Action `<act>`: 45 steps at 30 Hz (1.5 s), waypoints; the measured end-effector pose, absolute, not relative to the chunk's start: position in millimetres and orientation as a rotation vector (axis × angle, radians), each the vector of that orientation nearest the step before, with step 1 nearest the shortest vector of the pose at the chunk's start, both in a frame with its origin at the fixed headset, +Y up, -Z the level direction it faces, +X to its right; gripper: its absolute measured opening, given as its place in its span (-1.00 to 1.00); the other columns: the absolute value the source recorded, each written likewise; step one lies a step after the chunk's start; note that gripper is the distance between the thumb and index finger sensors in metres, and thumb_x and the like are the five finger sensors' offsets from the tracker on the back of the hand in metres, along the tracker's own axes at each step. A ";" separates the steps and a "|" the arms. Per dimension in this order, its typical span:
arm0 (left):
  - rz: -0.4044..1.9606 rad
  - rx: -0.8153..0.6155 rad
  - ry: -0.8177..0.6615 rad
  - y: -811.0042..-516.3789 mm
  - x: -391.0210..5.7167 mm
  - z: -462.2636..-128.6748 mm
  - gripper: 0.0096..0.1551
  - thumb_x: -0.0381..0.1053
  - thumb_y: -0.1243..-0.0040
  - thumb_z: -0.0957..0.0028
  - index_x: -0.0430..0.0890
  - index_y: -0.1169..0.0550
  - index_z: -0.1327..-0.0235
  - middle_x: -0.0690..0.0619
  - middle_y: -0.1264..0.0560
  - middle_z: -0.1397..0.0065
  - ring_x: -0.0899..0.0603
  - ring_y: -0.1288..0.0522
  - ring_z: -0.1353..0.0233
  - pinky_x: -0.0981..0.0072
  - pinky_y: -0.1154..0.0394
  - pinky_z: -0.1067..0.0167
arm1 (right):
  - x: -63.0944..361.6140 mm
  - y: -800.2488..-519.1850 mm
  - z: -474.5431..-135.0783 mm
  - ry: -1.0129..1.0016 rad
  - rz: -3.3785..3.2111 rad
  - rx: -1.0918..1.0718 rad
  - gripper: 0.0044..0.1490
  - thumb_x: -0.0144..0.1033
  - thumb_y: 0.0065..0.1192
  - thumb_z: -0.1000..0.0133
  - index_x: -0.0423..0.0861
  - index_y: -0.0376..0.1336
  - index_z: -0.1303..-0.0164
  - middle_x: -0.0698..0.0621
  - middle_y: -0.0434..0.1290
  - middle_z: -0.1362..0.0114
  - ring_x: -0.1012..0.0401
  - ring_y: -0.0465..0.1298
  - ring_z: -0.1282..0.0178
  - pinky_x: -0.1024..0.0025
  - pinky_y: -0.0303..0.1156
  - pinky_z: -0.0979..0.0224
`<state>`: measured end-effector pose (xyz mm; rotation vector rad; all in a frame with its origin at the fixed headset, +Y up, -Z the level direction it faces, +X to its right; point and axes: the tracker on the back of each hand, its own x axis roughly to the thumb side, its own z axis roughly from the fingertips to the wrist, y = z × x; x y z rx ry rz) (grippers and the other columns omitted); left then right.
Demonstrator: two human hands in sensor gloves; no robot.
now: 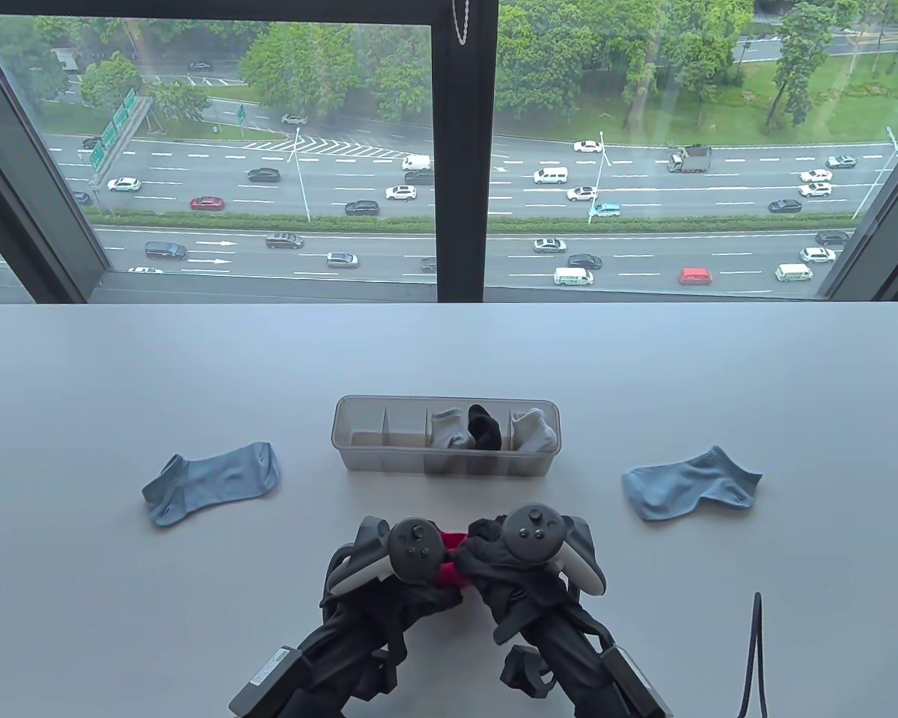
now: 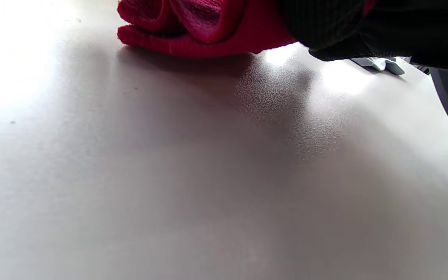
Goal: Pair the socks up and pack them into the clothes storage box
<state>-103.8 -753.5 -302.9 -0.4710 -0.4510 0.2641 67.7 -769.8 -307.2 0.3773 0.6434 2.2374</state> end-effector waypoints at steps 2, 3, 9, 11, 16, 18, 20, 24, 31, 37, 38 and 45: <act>0.273 -0.445 -0.454 -752.0 -102.9 -302.2 -0.41 0.13 -0.18 -0.08 -0.24 -0.37 -0.16 -0.26 0.01 -0.67 -0.46 0.05 -0.65 -0.47 0.04 -0.52 | 68.4 -768.8 -308.4 0.641 2.263 0.381 -0.48 -0.09 -0.26 -0.41 -0.17 0.28 -0.23 -0.31 -0.14 -0.72 -0.25 -0.42 -0.64 -0.42 -0.44 -0.47; 0.267 -0.422 -0.448 -750.1 -103.3 -300.8 -0.34 0.13 -0.18 -0.08 -0.24 -0.31 -0.26 -0.27 0.05 -0.68 -0.47 0.07 -0.66 -0.47 0.05 -0.52 | 68.8 -767.9 -308.7 0.627 2.277 0.370 -0.47 -0.08 -0.25 -0.41 -0.18 0.30 -0.20 -0.31 -0.12 -0.71 -0.25 -0.40 -0.65 -0.42 -0.44 -0.47; 0.353 -0.296 -0.474 -739.2 -107.2 -301.1 -0.48 -0.01 -0.13 -0.15 -0.29 -0.46 -0.23 -0.23 -0.23 -0.63 -0.44 -0.15 -0.63 -0.46 -0.09 -0.50 | 73.8 -760.8 -307.6 0.558 2.249 0.415 -0.32 0.01 -0.21 -0.34 -0.03 -0.04 -0.65 -0.36 -0.27 -0.74 -0.27 -0.46 -0.64 -0.42 -0.44 -0.48; 0.360 -0.322 -0.471 -740.7 -109.5 -301.9 -0.49 0.00 -0.03 -0.18 -0.31 -0.44 -0.22 -0.25 -0.19 -0.63 -0.47 -0.12 -0.63 -0.45 -0.09 -0.50 | 73.1 -757.4 -308.1 0.612 2.221 0.477 -0.26 0.04 -0.08 -0.31 -0.03 -0.05 -0.65 -0.36 -0.31 -0.74 -0.27 -0.49 -0.62 -0.41 -0.46 -0.48; 0.362 -0.405 -0.485 -744.3 -110.1 -303.5 -0.43 0.08 0.09 -0.20 -0.28 -0.31 -0.28 -0.29 -0.01 -0.67 -0.49 0.02 -0.64 -0.45 -0.02 -0.51 | 69.4 -749.7 -308.7 0.564 2.305 0.497 -0.38 -0.09 -0.06 -0.32 -0.17 0.10 -0.50 -0.28 -0.02 -0.70 -0.24 -0.29 -0.69 -0.42 -0.37 -0.52; 0.370 -0.393 -0.466 -741.6 -111.3 -304.5 -0.32 0.10 0.02 -0.20 -0.23 -0.18 -0.43 -0.29 0.04 -0.68 -0.49 0.05 -0.65 -0.45 -0.02 -0.52 | 69.7 -750.0 -307.6 0.537 2.357 0.494 -0.38 -0.11 -0.13 -0.32 -0.21 0.11 -0.47 -0.29 0.07 -0.64 -0.26 -0.19 -0.69 -0.44 -0.33 -0.51; 0.396 -0.349 -0.435 -736.5 -115.0 -305.2 -0.25 0.04 0.02 -0.23 -0.11 -0.02 -0.59 -0.28 0.03 -0.70 -0.49 0.03 -0.66 -0.45 -0.03 -0.51 | 73.2 -752.5 -307.4 0.485 2.348 0.437 -0.40 -0.11 -0.17 -0.32 -0.20 0.10 -0.47 -0.28 0.19 -0.58 -0.28 -0.04 -0.68 -0.46 -0.27 -0.51; 0.507 -0.203 -0.412 -727.6 -125.5 -303.9 -0.37 -0.11 0.20 -0.28 -0.10 -0.04 -0.62 -0.23 0.01 -0.71 -0.46 0.03 -0.67 -0.45 -0.02 -0.52 | 83.9 -748.6 -309.6 0.368 2.318 0.316 -0.42 -0.11 -0.13 -0.33 -0.17 0.11 -0.46 -0.21 0.38 -0.38 -0.18 0.20 -0.61 -0.47 -0.20 -0.53; 0.351 -0.244 -0.477 -731.4 -105.8 -298.7 -0.08 0.10 -0.12 -0.17 -0.12 0.06 -0.60 -0.23 0.00 -0.66 -0.43 -0.04 -0.62 -0.44 0.01 -0.54 | 76.0 -741.4 -306.2 0.391 2.186 0.378 -0.42 -0.08 -0.11 -0.33 -0.17 0.14 -0.45 -0.14 0.43 -0.28 -0.05 0.28 -0.57 -0.43 -0.18 -0.56; 0.266 -0.133 -0.432 -726.6 -107.6 -298.7 -0.48 0.09 -0.28 -0.06 -0.18 -0.46 -0.13 -0.06 -0.55 0.08 -0.17 -0.55 0.06 -0.22 -0.51 -0.12 | 74.0 -742.1 -303.6 0.397 2.162 0.398 -0.29 -0.09 0.01 -0.34 -0.05 -0.08 -0.64 -0.18 0.17 -0.65 -0.18 0.15 -0.68 -0.44 -0.18 -0.57; 0.244 -0.146 -0.437 -726.2 -108.1 -299.1 -0.49 0.12 -0.27 -0.06 -0.18 -0.48 -0.08 -0.04 -0.57 0.14 -0.14 -0.57 0.13 -0.18 -0.55 -0.05 | 73.2 -738.8 -304.3 0.393 2.168 0.447 -0.25 -0.09 0.09 -0.32 -0.01 -0.08 -0.64 -0.11 0.26 -0.60 -0.12 0.23 -0.65 -0.41 -0.12 -0.59; 0.306 -0.141 -0.445 -722.4 -114.8 -298.4 -0.12 0.17 -0.18 -0.07 -0.25 -0.14 -0.46 -0.14 -0.55 -0.21 -0.34 -0.57 -0.19 -0.35 -0.43 -0.28 | 73.0 -733.7 -304.4 0.304 2.234 0.461 -0.38 -0.14 0.08 -0.28 -0.12 0.15 -0.50 -0.05 0.47 -0.32 0.08 0.48 -0.40 -0.32 0.02 -0.62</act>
